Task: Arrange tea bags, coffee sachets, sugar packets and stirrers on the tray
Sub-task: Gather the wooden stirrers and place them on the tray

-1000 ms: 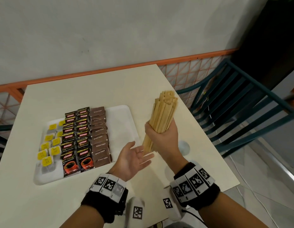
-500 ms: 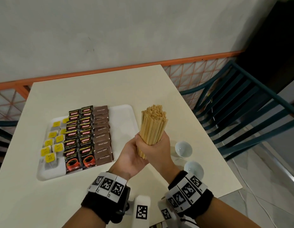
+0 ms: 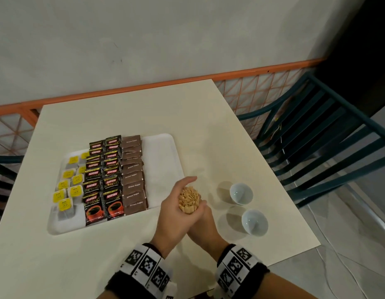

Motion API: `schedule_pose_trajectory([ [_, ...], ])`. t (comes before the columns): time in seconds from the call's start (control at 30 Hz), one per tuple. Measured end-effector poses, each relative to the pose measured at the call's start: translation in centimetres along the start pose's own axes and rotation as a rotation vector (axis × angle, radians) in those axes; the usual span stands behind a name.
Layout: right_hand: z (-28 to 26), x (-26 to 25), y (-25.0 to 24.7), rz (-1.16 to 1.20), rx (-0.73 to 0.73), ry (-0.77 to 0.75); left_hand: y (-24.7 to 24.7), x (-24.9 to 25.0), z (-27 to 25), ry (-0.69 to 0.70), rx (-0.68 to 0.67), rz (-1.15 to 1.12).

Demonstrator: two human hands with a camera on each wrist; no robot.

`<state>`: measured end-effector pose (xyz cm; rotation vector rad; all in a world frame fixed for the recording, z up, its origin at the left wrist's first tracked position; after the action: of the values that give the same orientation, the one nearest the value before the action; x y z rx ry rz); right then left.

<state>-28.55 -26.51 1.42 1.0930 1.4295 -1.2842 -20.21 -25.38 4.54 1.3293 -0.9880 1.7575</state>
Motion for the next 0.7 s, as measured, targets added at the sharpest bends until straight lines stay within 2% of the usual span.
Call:
schedule_pose_trajectory([
  [0.03, 0.0, 0.6, 0.3, -0.050, -0.029, -0.008, 0.2, -0.4, -0.2, -0.002, 0.006, 0.011],
  [0.2, 0.1, 2.8, 1.4, -0.212, 0.031, -0.093, 0.1, -2.0, -1.3, -0.013, 0.058, 0.008],
  [0.33, 0.3, 2.0, 1.9, -0.218, 0.031, -0.198, -0.5, -2.0, -1.1, -0.007, 0.078, 0.013],
  [0.4, 0.2, 1.6, 2.1, -0.165, 0.018, -0.172, -1.0, -1.1, -0.7, 0.116, 0.077, 0.088],
  [0.53, 0.4, 1.5, 2.5, -0.148, 0.002, -0.166, -1.6, 1.1, 0.2, 0.541, 0.126, 0.362],
  [0.57, 0.5, 1.7, 2.5, -0.160, 0.008, -0.170, -1.4, 1.0, 0.2, 0.574, 0.091, 0.417],
  [0.7, 0.5, 1.8, 2.6, -0.231, 0.010, -0.189, -1.0, -0.6, -0.3, 0.542, -0.055, 0.560],
])
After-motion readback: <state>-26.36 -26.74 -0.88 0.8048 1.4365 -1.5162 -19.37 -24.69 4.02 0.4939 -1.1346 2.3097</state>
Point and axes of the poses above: each hand's wrist, its own z-axis towards the middle knuckle, its own y-axis out of the palm, x = y × z, the point moved 4 cm from there along z, towards the middle knuckle, and after that the axes turned 15 degrees about x, right-handed, at the moved point
